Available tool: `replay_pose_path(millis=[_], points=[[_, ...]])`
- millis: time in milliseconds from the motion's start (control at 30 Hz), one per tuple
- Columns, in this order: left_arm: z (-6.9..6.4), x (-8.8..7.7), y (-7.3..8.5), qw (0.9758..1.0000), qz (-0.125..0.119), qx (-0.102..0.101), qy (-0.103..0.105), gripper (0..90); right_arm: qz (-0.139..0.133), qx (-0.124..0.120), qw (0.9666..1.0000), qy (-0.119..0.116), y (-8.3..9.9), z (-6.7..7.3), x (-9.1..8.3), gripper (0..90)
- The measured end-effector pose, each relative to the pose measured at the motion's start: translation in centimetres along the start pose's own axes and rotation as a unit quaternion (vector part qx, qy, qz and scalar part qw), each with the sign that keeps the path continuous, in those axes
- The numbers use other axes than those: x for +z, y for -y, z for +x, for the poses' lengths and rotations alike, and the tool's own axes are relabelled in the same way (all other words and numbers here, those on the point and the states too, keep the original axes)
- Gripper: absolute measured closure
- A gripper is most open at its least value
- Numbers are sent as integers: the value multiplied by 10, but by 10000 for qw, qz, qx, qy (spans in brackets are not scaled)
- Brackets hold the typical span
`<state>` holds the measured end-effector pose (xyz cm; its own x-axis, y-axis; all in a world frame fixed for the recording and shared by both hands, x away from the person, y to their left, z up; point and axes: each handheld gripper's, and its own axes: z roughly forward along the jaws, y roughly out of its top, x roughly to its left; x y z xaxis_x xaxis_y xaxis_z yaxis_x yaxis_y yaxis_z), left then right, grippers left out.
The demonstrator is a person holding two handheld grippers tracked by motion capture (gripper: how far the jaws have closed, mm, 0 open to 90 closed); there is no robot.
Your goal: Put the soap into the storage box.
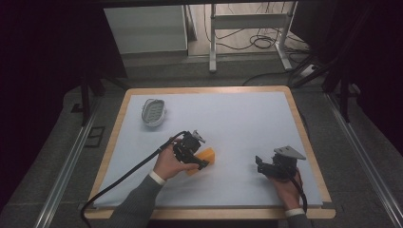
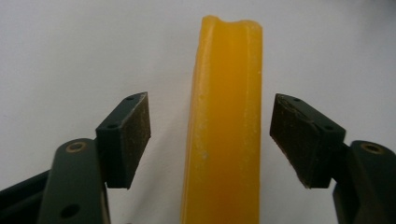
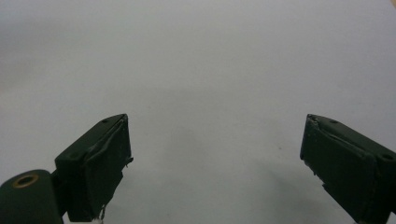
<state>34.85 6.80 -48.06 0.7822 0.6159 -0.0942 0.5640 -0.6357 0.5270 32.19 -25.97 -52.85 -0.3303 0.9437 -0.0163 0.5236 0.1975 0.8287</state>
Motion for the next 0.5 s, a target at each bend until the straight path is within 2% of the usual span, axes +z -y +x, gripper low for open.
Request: replay_pose_path(millis=[100,300,400,500], points=[[-1,2,0,10000,-26,27,-80,343,-5,16,10000,-9,0,0,0,90],[-1,9,1,9999,114,47,-17,411,-5,6,10000,4,0,0,0,90],[-2,10,1,9998,146,93,-32,514,-6,14,10000,5,0,0,0,90],[-2,12,2,9996,200,162,73,571,-15,12,10000,-12,0,0,0,90]])
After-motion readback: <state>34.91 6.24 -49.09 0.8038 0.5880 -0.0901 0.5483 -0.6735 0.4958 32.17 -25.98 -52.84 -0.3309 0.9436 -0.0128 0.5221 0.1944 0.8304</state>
